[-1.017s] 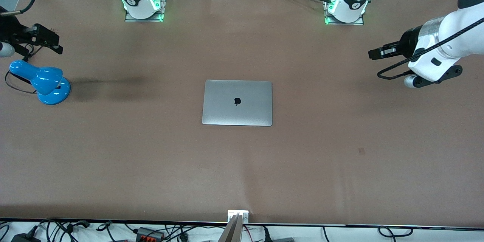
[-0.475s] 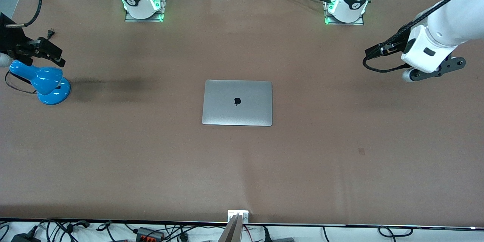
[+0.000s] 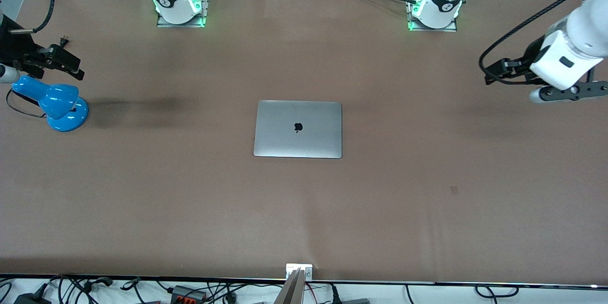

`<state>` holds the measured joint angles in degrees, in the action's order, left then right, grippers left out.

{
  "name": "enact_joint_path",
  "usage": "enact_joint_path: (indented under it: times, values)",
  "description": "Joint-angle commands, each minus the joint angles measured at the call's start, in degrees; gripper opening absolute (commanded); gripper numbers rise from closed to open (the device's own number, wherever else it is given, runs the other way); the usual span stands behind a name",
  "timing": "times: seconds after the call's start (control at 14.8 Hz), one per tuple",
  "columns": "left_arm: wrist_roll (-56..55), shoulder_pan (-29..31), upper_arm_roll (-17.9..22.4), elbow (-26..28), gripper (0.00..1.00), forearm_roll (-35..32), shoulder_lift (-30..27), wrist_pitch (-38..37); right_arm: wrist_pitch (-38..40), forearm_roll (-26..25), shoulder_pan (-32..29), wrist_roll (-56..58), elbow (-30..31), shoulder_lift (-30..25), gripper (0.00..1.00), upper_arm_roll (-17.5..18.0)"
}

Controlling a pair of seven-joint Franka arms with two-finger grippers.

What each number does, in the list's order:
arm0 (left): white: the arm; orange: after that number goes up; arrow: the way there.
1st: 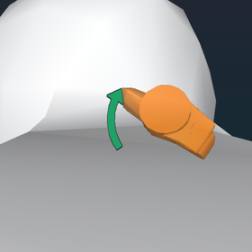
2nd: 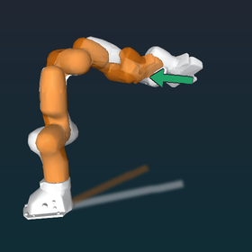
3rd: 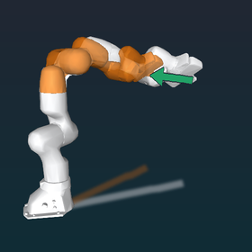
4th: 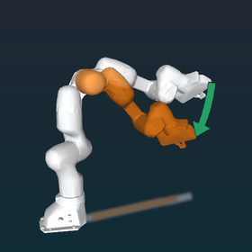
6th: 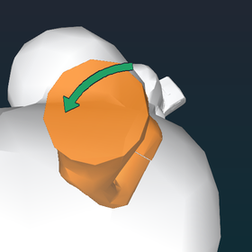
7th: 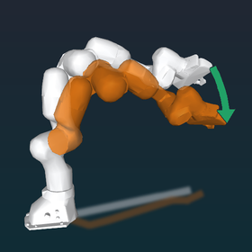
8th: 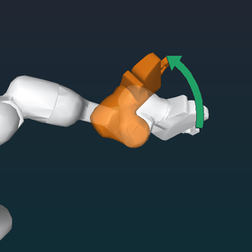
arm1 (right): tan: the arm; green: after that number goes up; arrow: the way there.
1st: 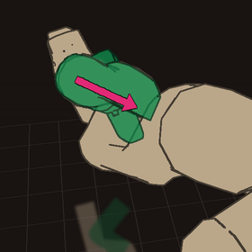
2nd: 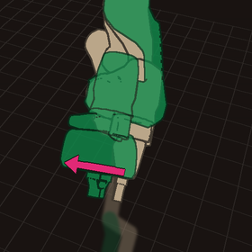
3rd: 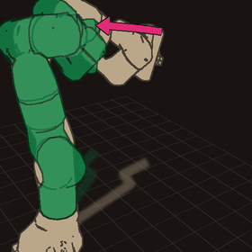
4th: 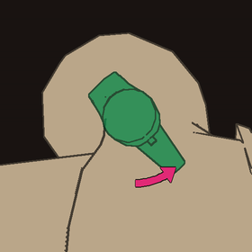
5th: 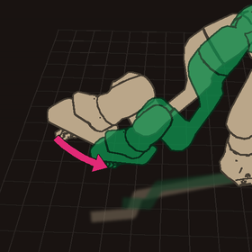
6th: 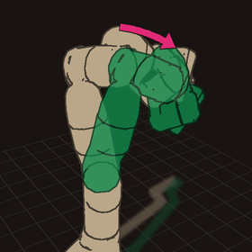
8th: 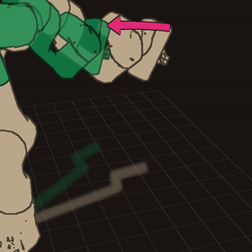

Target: Close laptop with both arms from behind

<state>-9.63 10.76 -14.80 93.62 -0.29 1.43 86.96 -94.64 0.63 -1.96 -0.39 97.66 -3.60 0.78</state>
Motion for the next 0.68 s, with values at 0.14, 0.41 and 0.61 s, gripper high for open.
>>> enact_joint_path:
  times: [0.14,0.41,0.61]
  values:
    - [4.36,-6.97,6.46,1.05,1.0,-1.03,-1.44,1.81,2.62,-0.2,-0.94,2.77,-0.02,-1.15,1.0,0.89]
    - [3.48,-6.98,5.75,-5.2,1.0,-0.94,2.0,-2.76,3.94,-0.81,-0.94,2.77,0.07,-1.85,1.0,0.89]
    - [3.48,-6.36,5.84,-4.76,1.0,-0.85,1.65,-3.11,4.2,-0.72,-0.94,2.33,0.07,-1.85,1.0,0.89]
